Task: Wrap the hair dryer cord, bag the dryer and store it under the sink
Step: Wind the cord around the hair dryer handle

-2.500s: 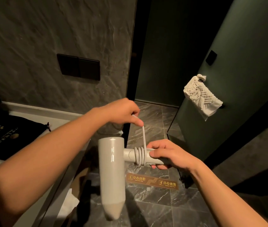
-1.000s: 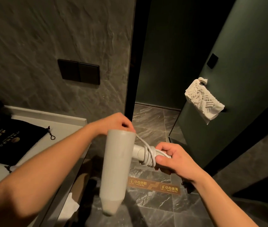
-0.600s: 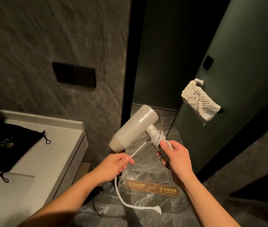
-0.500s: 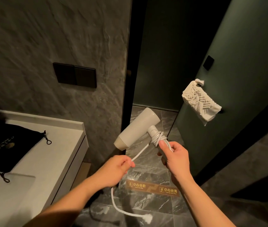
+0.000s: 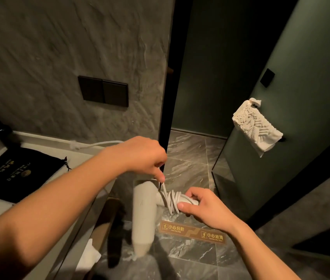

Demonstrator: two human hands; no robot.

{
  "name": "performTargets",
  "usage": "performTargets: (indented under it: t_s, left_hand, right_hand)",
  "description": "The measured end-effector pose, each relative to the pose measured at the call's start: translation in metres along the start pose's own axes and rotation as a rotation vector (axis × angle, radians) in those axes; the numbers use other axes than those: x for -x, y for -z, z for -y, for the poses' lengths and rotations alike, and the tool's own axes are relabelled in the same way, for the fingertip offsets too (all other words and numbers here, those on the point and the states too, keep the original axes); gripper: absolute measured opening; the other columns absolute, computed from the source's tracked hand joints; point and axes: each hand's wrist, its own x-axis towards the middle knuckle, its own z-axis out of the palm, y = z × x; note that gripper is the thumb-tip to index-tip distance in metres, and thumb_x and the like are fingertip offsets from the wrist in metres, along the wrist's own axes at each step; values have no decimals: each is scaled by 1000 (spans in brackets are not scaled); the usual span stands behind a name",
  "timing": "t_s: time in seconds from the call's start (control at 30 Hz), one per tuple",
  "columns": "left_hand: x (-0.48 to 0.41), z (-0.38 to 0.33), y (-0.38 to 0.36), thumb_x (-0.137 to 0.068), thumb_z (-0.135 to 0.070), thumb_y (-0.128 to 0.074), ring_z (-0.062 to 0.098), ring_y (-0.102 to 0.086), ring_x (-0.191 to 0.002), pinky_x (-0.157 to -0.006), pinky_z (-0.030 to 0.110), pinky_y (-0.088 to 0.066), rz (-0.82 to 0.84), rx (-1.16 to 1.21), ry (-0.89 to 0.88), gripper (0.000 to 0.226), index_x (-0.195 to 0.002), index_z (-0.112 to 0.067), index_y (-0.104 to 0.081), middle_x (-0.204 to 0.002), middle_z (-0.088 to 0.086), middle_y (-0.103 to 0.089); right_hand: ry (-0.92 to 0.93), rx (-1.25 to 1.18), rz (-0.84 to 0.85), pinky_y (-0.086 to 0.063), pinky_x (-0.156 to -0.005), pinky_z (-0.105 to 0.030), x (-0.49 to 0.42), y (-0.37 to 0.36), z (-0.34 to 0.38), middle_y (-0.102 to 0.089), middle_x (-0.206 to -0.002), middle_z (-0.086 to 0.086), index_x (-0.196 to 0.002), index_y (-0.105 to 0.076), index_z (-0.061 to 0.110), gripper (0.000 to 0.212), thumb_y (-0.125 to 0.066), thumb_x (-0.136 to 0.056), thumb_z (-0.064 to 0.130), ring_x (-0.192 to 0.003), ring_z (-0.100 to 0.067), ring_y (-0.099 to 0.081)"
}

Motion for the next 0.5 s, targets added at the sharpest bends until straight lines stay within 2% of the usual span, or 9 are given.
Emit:
performTargets:
  t_s: [0.1,0.13,0.2,0.23,0.3,0.33,0.4,0.47,0.5]
  left_hand:
    - [-9,18,-6,-78,-57,-74,10,-52,-62,-58,30,-39,28,416,-51,43,-74,-15,-64,-61,-9,-52]
    - [-12,18,-9,-79,-49,-77,6,-49,-59,-58,27,-39,13,570,-62,39,-72,-12,-65,-59,-10,-51]
    - [-23,35,-61,-83,-29,-78,1,-50,-58,-62,22,-43,-43,867,-41,27,-70,-7,-68,-61,-7,-56]
    - [-28,45,-94,-86,-22,-76,1,-54,-62,-67,24,-48,-56,986,0,23,-73,-5,-70,-65,-5,-59]
    - [-32,54,-157,-93,-26,-68,7,-60,-70,-82,41,-56,-15,1192,126,18,-87,-10,-72,-78,-3,-63]
    - [-31,49,-172,-98,-23,-61,8,-60,-67,-78,41,-57,13,1310,130,18,-89,-11,-70,-78,-1,-63]
    - [-24,14,-174,-102,-15,-46,8,-55,-51,-52,24,-50,12,1472,144,30,-83,-8,-68,-66,4,-58]
    - [-10,-31,-165,-101,-33,-52,6,-46,-44,-43,18,-40,61,1690,251,35,-78,-13,-69,-57,-1,-53]
    - [-2,-44,-175,-98,-45,-55,6,-42,-44,-45,18,-37,44,1680,298,38,-77,-16,-68,-55,-5,-50]
  right_hand:
    - [50,-288,149,-42,-48,-26,6,6,2,-70,-73,-15,-96,-65,-2,37,-80,-90,32,-53,-18,-53]
    - [77,-382,170,-41,-45,-24,8,7,2,-70,-73,-15,-95,-66,0,37,-81,-89,33,-49,-17,-52]
    - [128,-536,183,-38,-42,-22,10,9,2,-69,-72,-20,-97,-67,2,43,-82,-85,41,-44,-15,-49]
    - [145,-590,172,-36,-42,-23,9,10,2,-68,-72,-22,-98,-66,1,48,-83,-84,43,-43,-14,-48]
    - [156,-673,111,-35,-43,-24,8,11,2,-66,-73,-25,-100,-65,-3,54,-82,-84,45,-43,-14,-48]
    - [149,-707,63,-36,-44,-24,8,11,3,-66,-74,-25,-102,-64,-5,56,-81,-85,45,-44,-14,-47]
    - [109,-766,-67,-37,-45,-23,9,9,3,-66,-76,-24,-107,-63,-10,59,-77,-88,44,-46,-15,-46]
    - [55,-770,-234,-39,-45,-22,8,8,3,-66,-76,-22,-110,-66,-8,55,-76,-89,42,-47,-15,-47]
    - [23,-730,-321,-38,-45,-22,7,8,3,-67,-74,-22,-108,-69,-5,49,-74,-88,40,-47,-15,-48]
